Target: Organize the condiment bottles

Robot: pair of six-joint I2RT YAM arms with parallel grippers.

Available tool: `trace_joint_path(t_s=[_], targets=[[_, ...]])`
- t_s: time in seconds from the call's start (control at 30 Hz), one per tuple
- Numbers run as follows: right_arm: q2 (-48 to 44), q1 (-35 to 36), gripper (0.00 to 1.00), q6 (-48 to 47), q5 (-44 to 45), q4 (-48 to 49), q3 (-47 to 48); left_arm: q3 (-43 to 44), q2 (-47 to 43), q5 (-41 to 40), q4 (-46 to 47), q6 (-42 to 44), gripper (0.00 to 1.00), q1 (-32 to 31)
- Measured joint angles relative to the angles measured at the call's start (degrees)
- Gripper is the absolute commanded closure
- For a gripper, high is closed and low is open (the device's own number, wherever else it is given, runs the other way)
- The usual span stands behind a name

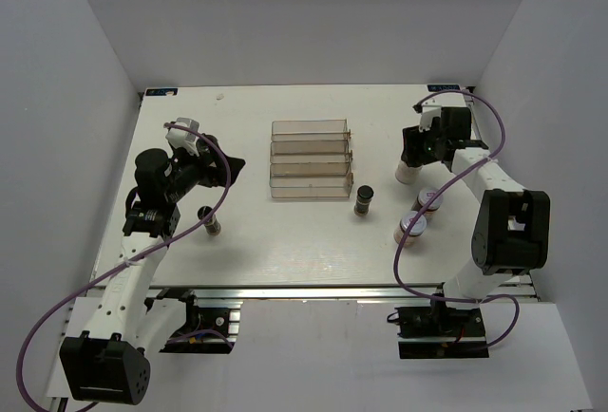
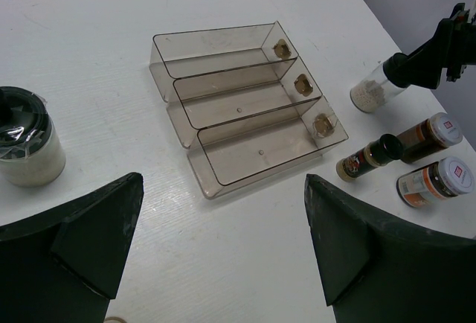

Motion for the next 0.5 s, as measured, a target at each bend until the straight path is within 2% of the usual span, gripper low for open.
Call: trace_joint_path(t_s=[0.2, 0.5], targets=[[0.00, 0.00, 1.00, -1.22, -1.66, -4.66, 5.03, 0.00, 0.00, 0.00, 0.00, 0.00, 0.02, 0.00], [1.46, 1.86, 1.00, -1.51, -4.94, -9.11, 20.87, 0.00, 0.15, 0.00, -0.26, 0.13, 0.02, 0.00]])
